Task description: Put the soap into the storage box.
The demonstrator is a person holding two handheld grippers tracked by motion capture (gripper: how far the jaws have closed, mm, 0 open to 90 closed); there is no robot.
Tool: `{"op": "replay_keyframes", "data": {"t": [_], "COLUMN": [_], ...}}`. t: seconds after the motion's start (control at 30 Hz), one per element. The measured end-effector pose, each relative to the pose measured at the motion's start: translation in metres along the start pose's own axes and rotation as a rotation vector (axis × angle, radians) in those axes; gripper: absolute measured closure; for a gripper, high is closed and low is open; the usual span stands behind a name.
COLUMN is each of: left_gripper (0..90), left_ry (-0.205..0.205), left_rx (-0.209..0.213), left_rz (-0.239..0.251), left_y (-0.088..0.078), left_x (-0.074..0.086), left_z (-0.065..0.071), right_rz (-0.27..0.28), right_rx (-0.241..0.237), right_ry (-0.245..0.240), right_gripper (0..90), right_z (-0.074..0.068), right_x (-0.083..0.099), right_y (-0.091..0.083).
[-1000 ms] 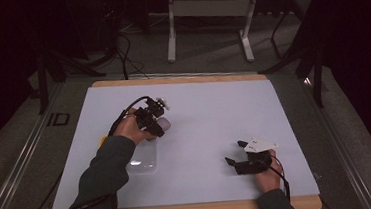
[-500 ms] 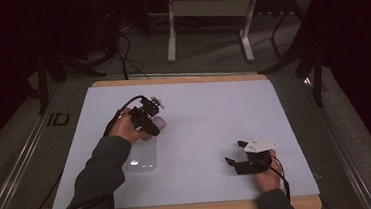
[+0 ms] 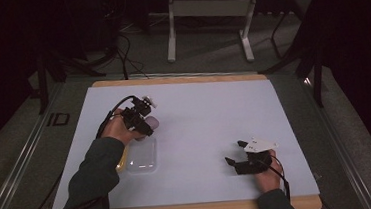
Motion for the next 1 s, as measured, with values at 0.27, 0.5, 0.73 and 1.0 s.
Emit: {"op": "replay_keyframes", "data": {"t": [0.27, 0.5, 0.73, 1.0], "left_gripper": [49.8, 49.8, 49.8, 49.8], "left_ry": [-0.029, -0.043, -0.076, -0.107], "left_rx": [-0.008, -0.010, -0.012, -0.027], "left_rz": [0.001, 0.006, 0.018, 0.023], "left_y": [-0.003, -0.008, -0.015, -0.021], "left_x": [0.008, 0.016, 0.024, 0.034], "left_z": [-0.007, -0.012, -0.018, -0.025], "right_rz": [0.001, 0.001, 0.001, 0.000], "right_rx": [0.001, 0.000, 0.001, 0.002], "right_ry": [-0.001, -0.001, -0.001, -0.002], "right_gripper": [19.8, 19.8, 19.8, 19.8], "right_z": [0.000, 0.000, 0.000, 0.000], "right_x": [0.000, 0.000, 0.000, 0.000], "right_y": [0.000, 0.000, 0.000, 0.000]}}
Point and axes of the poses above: each handheld gripper's, and its own axes: y roughly forward along the jaws, x roughly out of its underside, z roughly to its right, the point moved 3 cm from there along y, roughly forward along the jaws, and after that the axes turned 14 degrees about z, right-handed, at the moved point
